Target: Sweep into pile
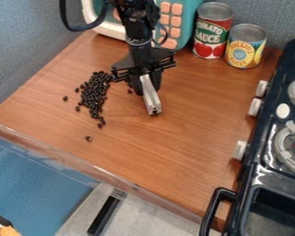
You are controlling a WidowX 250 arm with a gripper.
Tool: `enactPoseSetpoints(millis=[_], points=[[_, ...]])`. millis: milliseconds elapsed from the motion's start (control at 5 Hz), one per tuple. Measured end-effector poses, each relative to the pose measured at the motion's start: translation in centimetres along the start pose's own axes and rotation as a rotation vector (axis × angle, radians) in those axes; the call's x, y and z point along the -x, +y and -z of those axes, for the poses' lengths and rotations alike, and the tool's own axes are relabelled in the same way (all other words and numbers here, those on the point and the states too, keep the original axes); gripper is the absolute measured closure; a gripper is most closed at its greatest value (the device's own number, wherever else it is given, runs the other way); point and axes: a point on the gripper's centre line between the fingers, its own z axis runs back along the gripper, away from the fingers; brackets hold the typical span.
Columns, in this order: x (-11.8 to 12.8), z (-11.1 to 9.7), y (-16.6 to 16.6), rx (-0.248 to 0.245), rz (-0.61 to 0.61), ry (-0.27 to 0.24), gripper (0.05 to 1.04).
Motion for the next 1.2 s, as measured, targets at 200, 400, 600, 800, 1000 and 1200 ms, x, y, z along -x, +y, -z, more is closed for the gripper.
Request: enactPoseSetpoints(millis=[200, 400, 600, 800, 1000, 1200], points=[[-0.3, 0.0, 0.7, -0.005, -0.017, 0.009, 0.705], [-0.2, -0.6, 0.7, 0.008, -0.011, 0.000, 0.705], [-0.1, -2.3, -0.9, 0.048, 0.014, -0.032, 0.705], [0.6, -2.8, -3.2, 0.086, 0.047, -0.036, 0.705], [0.1, -2.0, -4.0, 0.068, 0.045, -0.030, 0.705], [0.2, 0.3, -4.3, 0.022, 0.042, -0.019, 0.705]])
